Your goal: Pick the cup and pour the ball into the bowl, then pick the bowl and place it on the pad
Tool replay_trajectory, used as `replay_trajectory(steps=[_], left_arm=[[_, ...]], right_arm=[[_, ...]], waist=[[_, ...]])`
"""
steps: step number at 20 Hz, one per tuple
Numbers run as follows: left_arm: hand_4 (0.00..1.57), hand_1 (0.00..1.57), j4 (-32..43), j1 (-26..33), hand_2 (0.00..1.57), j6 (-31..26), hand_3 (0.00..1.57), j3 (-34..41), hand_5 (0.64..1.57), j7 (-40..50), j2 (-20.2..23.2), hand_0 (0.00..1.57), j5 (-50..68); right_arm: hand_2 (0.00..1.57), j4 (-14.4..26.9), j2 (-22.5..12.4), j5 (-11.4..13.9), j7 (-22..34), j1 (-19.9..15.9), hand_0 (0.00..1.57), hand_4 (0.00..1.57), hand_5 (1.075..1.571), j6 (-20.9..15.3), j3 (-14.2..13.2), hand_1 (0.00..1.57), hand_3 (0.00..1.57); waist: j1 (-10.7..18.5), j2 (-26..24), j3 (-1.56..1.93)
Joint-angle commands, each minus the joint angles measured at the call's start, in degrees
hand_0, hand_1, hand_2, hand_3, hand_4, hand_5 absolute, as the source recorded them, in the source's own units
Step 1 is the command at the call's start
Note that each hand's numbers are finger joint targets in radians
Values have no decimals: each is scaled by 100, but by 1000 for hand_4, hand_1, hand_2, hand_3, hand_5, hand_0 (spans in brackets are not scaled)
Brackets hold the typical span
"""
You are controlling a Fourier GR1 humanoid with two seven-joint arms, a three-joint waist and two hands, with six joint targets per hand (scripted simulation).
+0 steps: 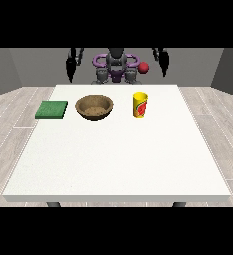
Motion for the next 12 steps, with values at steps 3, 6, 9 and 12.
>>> replay_trajectory(steps=[3,6,9,12], left_arm=[[0,0,-465,-87,0,-48,0,46,1535,360,200,0,31],[0,0,-654,-160,0,-93,0,36,1535,584,276,0,65],[0,0,-1058,-636,0,-16,0,27,1529,1251,-436,0,1064],[0,0,-1288,-569,0,235,0,-6,1541,2125,-667,0,1502]], right_arm=[[0,-453,-188,-14,347,-65,0,1058,1571,25,-43,0,305],[0,-626,-327,-6,604,-120,0,1058,1571,65,-63,0,305],[0,-1240,419,-319,1352,-762,0,919,1570,-334,812,0,0],[0,-1324,429,-261,2287,-993,0,783,1571,-1268,1415,0,0]], waist=[[-11,-1188,-80],[-36,-1638,-109],[130,-2631,-137],[352,-2916,-128]])
